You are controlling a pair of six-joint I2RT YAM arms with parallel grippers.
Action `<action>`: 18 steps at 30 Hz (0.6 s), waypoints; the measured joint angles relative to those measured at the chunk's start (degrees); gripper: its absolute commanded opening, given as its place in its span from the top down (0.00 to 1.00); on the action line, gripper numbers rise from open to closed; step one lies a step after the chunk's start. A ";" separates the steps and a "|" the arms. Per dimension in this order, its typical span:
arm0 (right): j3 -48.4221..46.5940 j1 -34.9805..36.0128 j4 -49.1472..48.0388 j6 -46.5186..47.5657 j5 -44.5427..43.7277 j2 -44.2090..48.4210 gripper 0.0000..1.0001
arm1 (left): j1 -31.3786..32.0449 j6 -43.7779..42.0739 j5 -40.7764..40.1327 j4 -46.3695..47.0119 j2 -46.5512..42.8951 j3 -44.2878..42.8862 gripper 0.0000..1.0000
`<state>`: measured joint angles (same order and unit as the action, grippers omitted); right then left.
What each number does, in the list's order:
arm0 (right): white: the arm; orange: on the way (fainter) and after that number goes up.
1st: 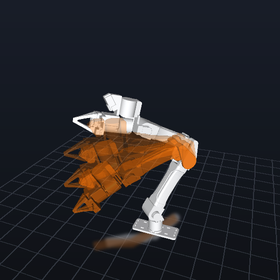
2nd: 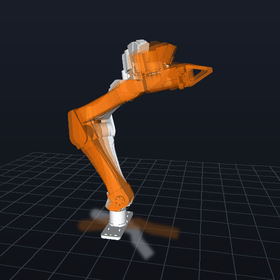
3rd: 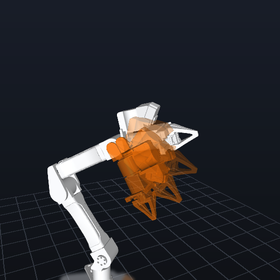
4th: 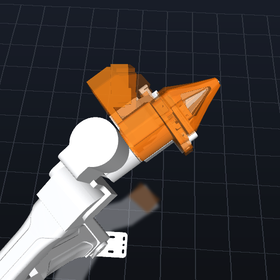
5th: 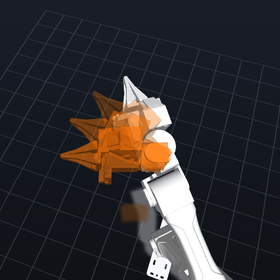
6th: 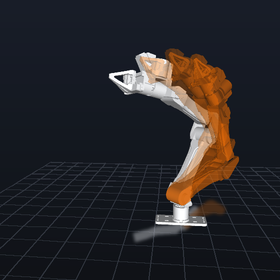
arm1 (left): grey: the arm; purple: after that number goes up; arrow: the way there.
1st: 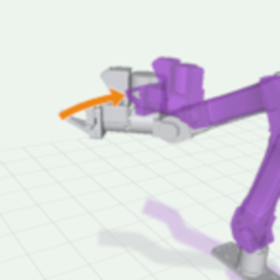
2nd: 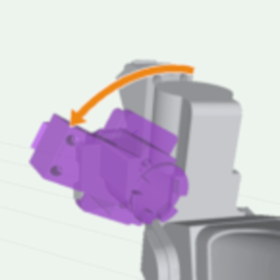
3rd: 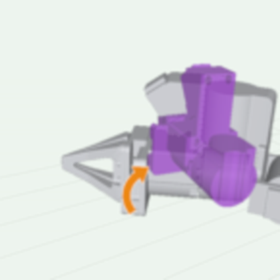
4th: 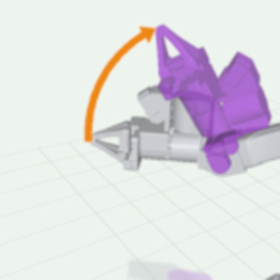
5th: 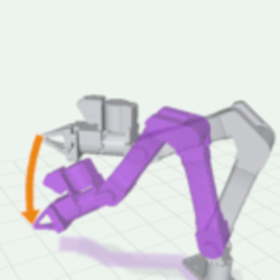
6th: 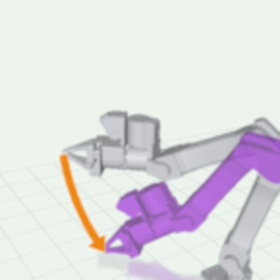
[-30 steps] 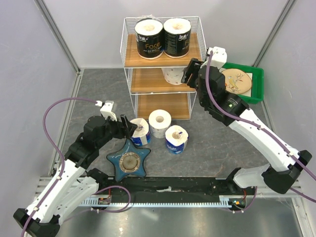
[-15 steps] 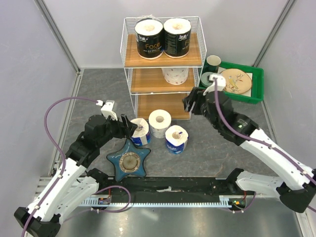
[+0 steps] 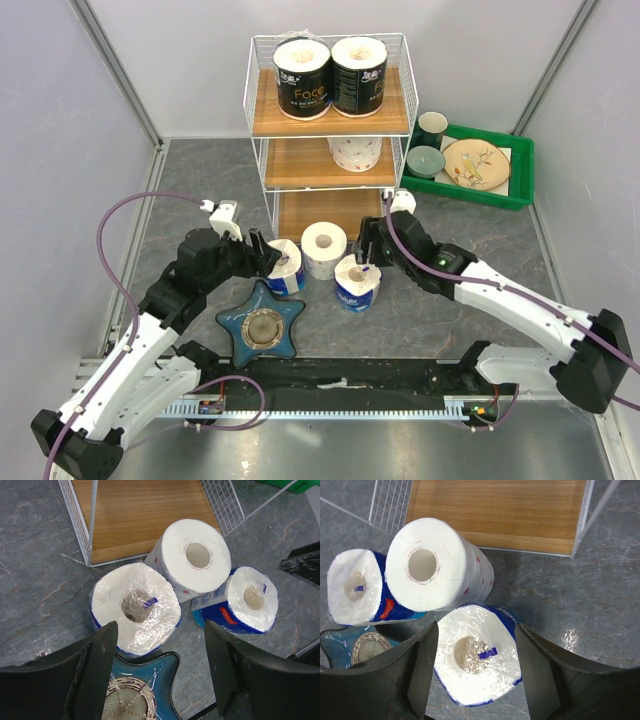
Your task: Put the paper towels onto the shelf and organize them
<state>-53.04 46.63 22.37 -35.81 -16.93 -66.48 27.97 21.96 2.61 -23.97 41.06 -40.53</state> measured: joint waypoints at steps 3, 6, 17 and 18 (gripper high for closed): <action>-0.04 0.17 -2.27 0.22 0.52 -3.26 0.29 | 0.00 0.00 -0.11 0.00 -0.50 0.00 0.23; -1.05 0.48 -3.54 0.83 0.87 -7.58 0.28 | 0.00 0.00 -0.15 0.00 -0.61 0.00 0.23; -6.82 1.25 -6.21 2.45 1.46 -16.13 0.27 | 0.00 0.00 -0.15 -0.02 -1.09 0.00 0.23; -7.19 1.27 -6.34 2.54 1.46 -16.28 0.27 | -0.04 0.00 -0.15 -0.04 -1.09 0.00 0.23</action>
<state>-60.23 47.90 16.03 -33.28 -15.46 -82.76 27.92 21.96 2.46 -24.01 39.97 -40.53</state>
